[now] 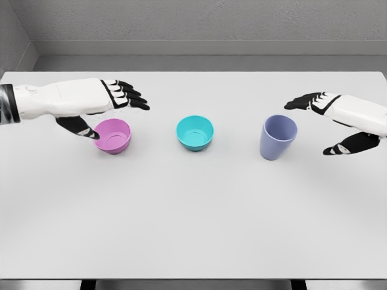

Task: Stacking bowl and cup with both arms

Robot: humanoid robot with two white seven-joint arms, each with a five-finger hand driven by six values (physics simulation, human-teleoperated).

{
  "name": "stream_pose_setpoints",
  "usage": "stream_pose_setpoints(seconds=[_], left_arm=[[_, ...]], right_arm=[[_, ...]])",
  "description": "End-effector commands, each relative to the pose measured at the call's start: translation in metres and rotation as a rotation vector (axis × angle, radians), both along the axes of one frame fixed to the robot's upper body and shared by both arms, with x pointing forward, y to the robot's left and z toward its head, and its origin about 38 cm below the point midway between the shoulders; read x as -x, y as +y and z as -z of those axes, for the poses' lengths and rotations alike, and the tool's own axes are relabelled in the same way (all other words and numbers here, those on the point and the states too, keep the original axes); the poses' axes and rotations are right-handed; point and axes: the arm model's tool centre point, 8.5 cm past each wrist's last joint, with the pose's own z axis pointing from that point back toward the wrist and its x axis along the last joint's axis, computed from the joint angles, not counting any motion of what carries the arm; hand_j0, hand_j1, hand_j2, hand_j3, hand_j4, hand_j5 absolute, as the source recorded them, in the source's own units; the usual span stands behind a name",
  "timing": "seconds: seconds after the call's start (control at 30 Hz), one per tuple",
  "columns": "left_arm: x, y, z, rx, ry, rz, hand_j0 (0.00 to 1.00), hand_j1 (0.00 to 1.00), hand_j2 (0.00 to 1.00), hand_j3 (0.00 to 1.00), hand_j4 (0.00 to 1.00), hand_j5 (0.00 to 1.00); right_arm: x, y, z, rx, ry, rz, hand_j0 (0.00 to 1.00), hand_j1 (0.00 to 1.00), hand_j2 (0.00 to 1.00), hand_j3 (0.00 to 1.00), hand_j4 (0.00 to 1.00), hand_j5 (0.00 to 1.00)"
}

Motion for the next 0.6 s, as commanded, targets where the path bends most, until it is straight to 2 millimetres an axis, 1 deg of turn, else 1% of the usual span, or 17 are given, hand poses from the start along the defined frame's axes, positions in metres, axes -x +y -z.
stream_pose_setpoints(seconds=[0.0,0.07,0.1,0.17,0.2,0.23,0.3,0.37,0.4,0.57], left_arm=[[-0.008,-0.004,0.004,0.069,0.11,-0.096,1.0,1.0,1.0,1.0,1.0,1.0],[-0.024,-0.003,-0.005,0.101,0.132,-0.187,1.0,1.0,1.0,1.0,1.0,1.0],[-0.033,0.002,-0.005,0.111,0.141,-0.225,1.0,1.0,1.0,1.0,1.0,1.0],[-0.043,0.006,0.002,0.082,0.165,-0.254,1.0,1.0,1.0,1.0,1.0,1.0],[-0.048,0.004,0.004,0.059,0.174,-0.256,1.0,1.0,1.0,1.0,1.0,1.0],[-0.054,-0.002,0.011,0.01,0.191,-0.248,1.0,1.0,1.0,1.0,1.0,1.0],[-0.056,-0.007,0.025,-0.033,0.22,-0.236,1.0,1.0,1.0,1.0,1.0,1.0],[-0.054,-0.012,0.035,-0.067,0.24,-0.219,1.0,1.0,1.0,1.0,1.0,1.0],[-0.053,-0.014,0.04,-0.094,0.25,-0.21,1.0,1.0,1.0,1.0,1.0,1.0],[-0.057,-0.01,0.043,-0.113,0.257,-0.222,1.0,1.0,1.0,1.0,1.0,1.0]], right_arm=[[-0.002,0.004,0.008,0.004,0.051,0.011,1.0,1.0,1.0,1.0,1.0,1.0],[-0.007,0.009,0.01,0.008,0.074,0.015,1.0,1.0,1.0,1.0,1.0,1.0],[-0.009,0.009,0.012,0.007,0.089,0.036,1.0,1.0,1.0,1.0,1.0,1.0],[-0.012,0.011,0.013,-0.004,0.103,0.061,1.0,1.0,1.0,1.0,1.0,1.0],[-0.013,0.012,0.013,-0.01,0.103,0.066,1.0,1.0,1.0,1.0,1.0,1.0],[-0.016,0.012,0.013,-0.019,0.11,0.081,1.0,1.0,1.0,1.0,1.0,1.0],[-0.016,0.013,0.015,-0.017,0.117,0.085,1.0,1.0,1.0,1.0,1.0,1.0],[-0.017,0.013,0.01,-0.017,0.105,0.082,1.0,1.0,1.0,1.0,1.0,1.0],[-0.018,0.012,0.012,-0.018,0.11,0.087,1.0,1.0,1.0,1.0,1.0,1.0],[-0.03,0.005,0.022,-0.052,0.138,0.134,1.0,1.0,1.0,1.0,1.0,1.0]])
